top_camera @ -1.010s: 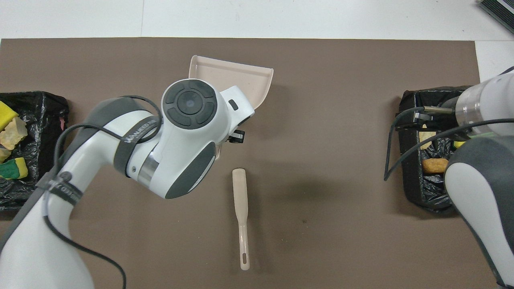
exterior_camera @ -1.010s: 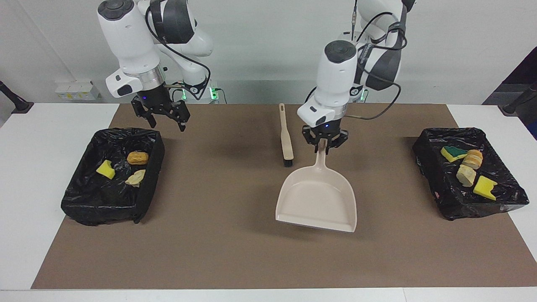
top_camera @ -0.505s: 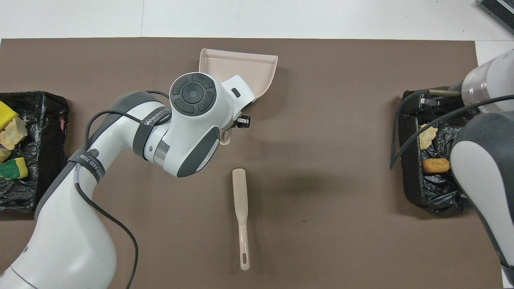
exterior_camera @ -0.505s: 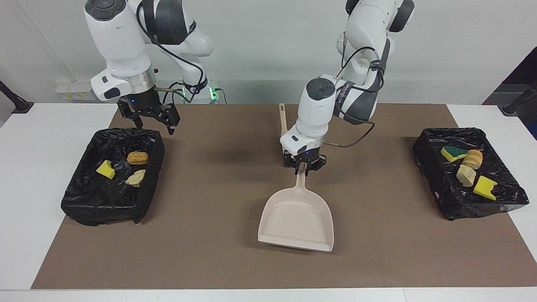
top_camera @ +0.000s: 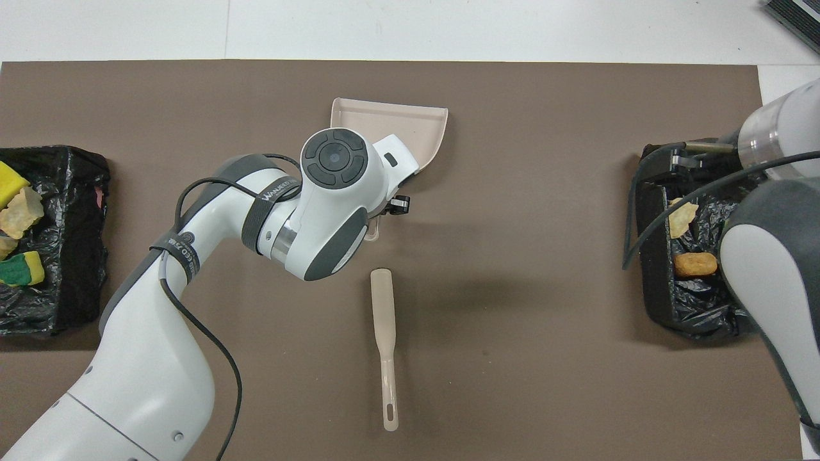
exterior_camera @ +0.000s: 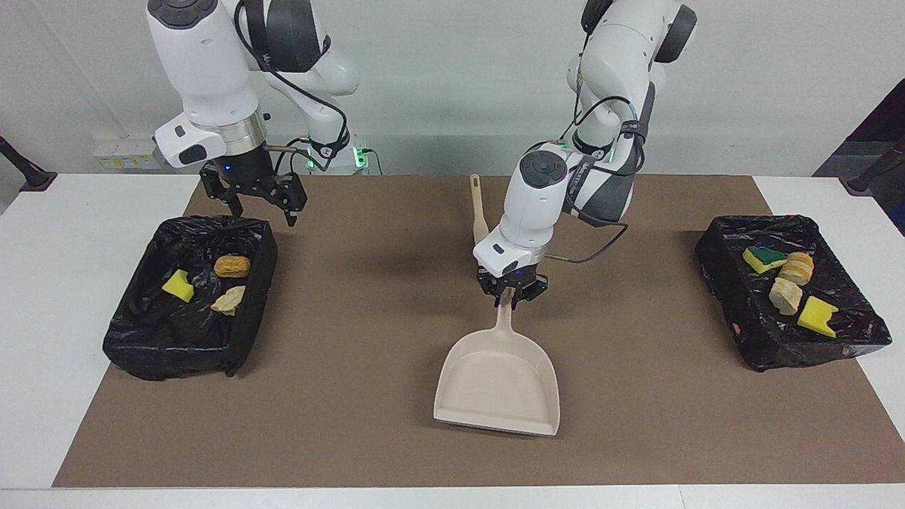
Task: Sweep and dump trash in bin
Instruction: 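Bring the empty dustpan back to the table center with the left gripper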
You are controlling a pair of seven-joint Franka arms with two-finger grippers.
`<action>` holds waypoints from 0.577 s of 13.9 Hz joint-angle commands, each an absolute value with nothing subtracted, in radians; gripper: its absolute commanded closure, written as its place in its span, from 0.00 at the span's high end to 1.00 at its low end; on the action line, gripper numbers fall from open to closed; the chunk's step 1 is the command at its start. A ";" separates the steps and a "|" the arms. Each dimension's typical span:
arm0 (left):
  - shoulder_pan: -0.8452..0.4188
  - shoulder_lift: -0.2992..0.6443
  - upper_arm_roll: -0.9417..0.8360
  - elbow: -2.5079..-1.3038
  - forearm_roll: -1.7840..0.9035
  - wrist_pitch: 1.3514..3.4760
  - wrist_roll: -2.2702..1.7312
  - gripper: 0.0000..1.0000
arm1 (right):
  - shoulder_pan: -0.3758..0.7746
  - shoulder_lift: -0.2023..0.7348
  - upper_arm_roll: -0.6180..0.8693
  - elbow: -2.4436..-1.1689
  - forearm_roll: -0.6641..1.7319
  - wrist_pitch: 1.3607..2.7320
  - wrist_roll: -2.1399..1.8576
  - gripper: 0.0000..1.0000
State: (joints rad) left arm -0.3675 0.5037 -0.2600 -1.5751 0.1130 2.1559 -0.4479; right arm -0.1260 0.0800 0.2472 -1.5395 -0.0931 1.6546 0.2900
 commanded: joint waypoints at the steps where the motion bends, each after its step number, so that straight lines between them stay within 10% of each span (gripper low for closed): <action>1: -0.376 0.508 -0.250 -1.565 0.094 2.186 -0.518 0.00 | -0.140 0.092 0.258 -1.516 -0.091 1.643 0.284 1.00; 6: -0.377 0.512 -0.249 -1.575 0.095 2.184 -0.529 0.06 | -0.147 0.095 0.256 -1.514 -0.091 1.641 0.284 1.00; 7: -0.377 0.512 -0.247 -1.578 0.103 2.189 -0.531 0.72 | -0.144 0.091 0.258 -1.514 -0.091 1.641 0.288 1.00; 8: -0.377 0.509 -0.247 -1.578 0.107 2.184 -0.534 1.00 | -0.140 0.089 0.255 -1.516 -0.091 1.640 0.288 1.00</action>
State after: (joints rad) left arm -0.3675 0.5086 -0.2593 -1.5755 0.1111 2.1741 -0.5183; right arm -0.1293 0.0806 0.2461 -1.5378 -0.0931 1.6546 0.2900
